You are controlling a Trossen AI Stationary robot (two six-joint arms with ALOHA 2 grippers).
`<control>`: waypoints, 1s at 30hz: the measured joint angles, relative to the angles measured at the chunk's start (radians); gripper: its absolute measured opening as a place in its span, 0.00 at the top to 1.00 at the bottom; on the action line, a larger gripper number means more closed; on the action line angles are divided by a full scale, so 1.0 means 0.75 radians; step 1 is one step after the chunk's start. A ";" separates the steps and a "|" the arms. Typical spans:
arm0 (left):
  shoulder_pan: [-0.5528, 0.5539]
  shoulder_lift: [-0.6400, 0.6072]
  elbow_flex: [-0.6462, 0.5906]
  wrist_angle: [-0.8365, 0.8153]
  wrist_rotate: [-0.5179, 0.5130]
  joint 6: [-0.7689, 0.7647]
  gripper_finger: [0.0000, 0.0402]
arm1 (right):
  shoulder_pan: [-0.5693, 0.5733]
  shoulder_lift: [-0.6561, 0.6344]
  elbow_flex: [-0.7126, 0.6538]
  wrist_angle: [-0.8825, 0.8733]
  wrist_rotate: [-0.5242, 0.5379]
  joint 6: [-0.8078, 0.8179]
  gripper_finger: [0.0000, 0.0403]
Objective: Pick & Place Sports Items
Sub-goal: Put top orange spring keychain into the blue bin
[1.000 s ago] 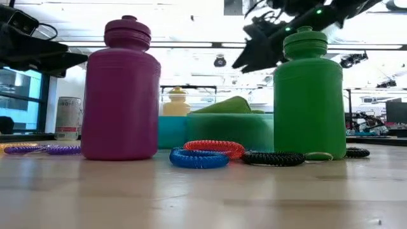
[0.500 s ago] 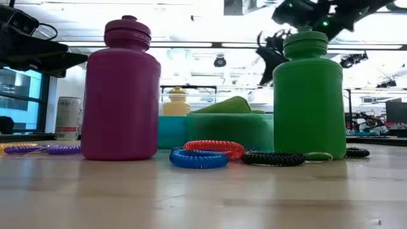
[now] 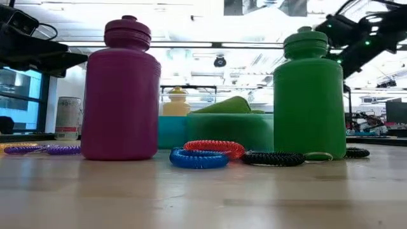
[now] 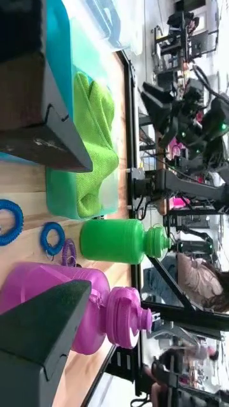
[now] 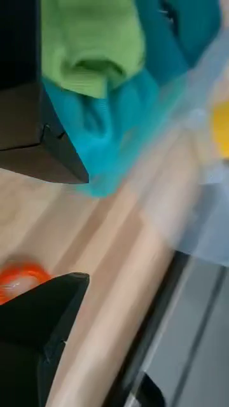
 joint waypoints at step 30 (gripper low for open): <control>0.000 0.000 0.000 -0.001 0.000 0.000 0.41 | -0.215 0.191 0.001 -0.217 -0.177 -0.044 0.52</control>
